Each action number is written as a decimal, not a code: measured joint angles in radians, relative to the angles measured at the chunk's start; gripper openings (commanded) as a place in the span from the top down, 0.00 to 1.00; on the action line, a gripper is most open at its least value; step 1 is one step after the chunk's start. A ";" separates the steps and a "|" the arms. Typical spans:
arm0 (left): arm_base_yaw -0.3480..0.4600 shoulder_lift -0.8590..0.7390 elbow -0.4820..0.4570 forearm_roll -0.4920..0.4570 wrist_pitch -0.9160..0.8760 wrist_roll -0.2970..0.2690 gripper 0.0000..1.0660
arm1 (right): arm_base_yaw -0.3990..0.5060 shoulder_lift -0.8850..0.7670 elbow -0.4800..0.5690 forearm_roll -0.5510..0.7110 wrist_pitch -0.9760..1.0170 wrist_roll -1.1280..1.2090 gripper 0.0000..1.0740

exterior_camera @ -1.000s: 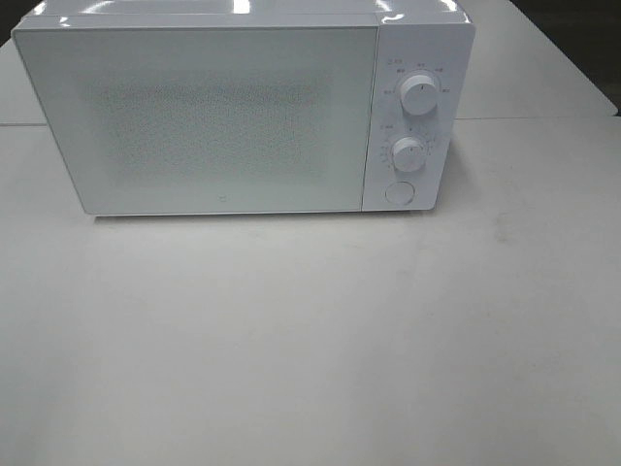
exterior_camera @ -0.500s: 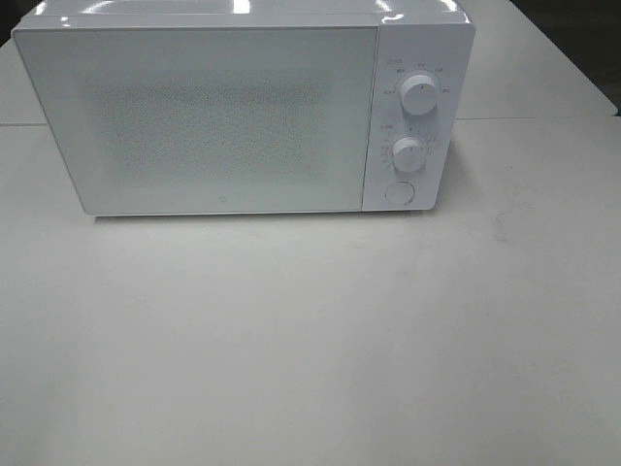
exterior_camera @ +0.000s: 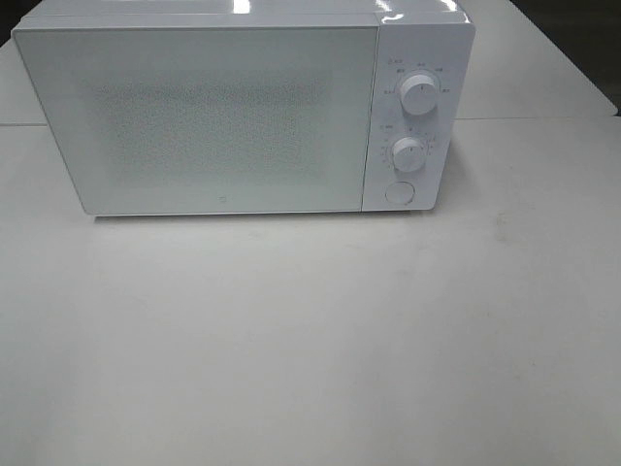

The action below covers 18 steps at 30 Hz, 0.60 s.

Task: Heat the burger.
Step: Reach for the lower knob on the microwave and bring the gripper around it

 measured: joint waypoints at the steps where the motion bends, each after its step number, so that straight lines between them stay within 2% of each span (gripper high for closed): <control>1: 0.000 0.000 0.000 0.000 0.000 0.000 0.06 | 0.000 0.000 0.000 0.000 0.000 0.000 0.30; 18: 0.000 0.000 0.000 0.000 0.000 0.006 0.06 | 0.000 0.006 0.000 -0.001 -0.002 0.000 0.30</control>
